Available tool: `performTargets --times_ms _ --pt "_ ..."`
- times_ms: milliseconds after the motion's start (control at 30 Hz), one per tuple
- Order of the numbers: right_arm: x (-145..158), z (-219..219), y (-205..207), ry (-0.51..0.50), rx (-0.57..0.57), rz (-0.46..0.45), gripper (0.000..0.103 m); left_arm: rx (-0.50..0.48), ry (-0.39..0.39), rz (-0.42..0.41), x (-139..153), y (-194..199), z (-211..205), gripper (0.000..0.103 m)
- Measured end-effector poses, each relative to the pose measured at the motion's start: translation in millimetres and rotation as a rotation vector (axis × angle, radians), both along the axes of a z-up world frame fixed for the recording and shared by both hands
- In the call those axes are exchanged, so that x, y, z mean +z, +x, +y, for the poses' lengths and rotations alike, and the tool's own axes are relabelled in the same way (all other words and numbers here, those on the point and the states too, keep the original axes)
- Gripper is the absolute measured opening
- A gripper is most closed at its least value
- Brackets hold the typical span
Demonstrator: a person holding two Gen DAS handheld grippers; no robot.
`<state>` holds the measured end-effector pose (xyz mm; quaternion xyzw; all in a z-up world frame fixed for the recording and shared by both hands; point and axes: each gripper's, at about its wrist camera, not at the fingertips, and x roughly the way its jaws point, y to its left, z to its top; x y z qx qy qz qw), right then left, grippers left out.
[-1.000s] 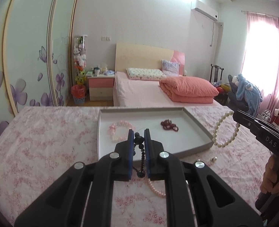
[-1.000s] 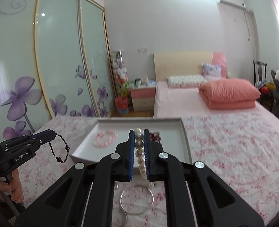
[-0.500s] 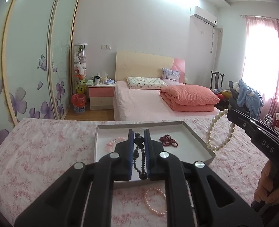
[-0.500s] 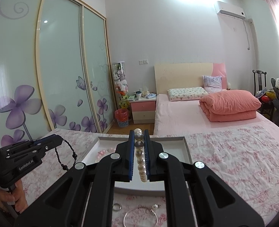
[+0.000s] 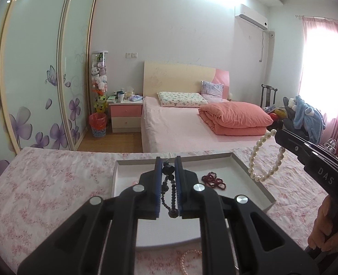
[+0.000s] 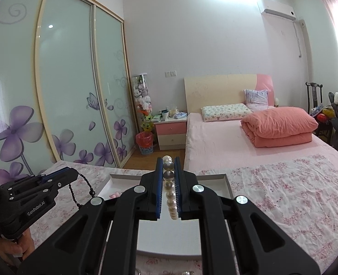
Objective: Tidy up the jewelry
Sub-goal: 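Lift both bracelets over the grey tray and open both tools to drop them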
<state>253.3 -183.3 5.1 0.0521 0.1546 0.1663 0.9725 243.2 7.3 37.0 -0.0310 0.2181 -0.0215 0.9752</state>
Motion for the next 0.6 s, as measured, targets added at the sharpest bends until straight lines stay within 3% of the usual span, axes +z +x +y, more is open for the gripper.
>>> performTargets --times_ms 600 --pt "-32.4 16.3 59.5 -0.018 0.004 0.139 0.01 0.018 -0.009 0.103 -40.9 71.5 3.5 0.012"
